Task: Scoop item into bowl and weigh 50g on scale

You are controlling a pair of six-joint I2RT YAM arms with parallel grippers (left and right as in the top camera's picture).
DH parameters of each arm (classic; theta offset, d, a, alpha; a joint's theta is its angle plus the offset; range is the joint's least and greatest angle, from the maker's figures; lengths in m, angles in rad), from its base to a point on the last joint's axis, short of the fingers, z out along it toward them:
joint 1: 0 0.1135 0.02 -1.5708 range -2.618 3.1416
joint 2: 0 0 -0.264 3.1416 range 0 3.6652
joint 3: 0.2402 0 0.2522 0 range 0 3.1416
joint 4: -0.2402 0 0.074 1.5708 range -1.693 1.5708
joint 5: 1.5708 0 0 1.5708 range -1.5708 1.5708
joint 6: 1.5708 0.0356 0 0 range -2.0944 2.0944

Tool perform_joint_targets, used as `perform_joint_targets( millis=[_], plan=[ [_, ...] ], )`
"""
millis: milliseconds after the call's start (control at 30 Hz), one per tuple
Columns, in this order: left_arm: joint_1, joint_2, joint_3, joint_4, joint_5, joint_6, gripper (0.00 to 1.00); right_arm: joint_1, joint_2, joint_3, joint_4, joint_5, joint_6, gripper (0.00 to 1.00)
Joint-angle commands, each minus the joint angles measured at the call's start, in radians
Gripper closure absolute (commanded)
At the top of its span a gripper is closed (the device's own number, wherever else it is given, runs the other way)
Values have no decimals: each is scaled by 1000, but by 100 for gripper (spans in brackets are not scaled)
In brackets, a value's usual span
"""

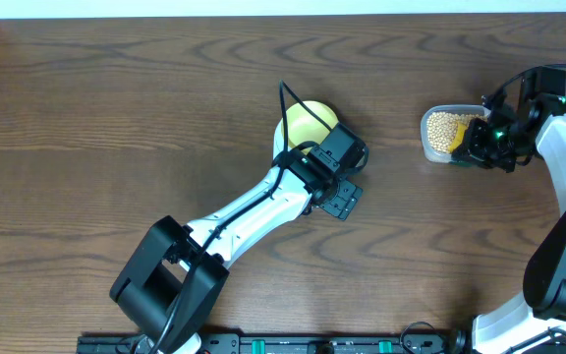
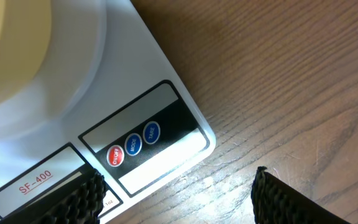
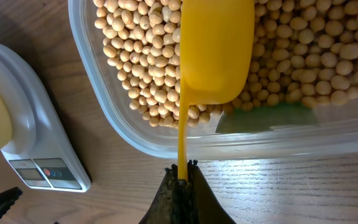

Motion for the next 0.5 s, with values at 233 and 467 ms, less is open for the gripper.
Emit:
perform_joint_targets(
  millis=[233,467],
  plan=[
    [2,-10,-2,-21,-9,-9,22,-4,14,11,3,-21,-18,99],
    [2,-10,-2,-50,-10,-14,22,-4,14,11,3,-21,-17,99]
  ],
)
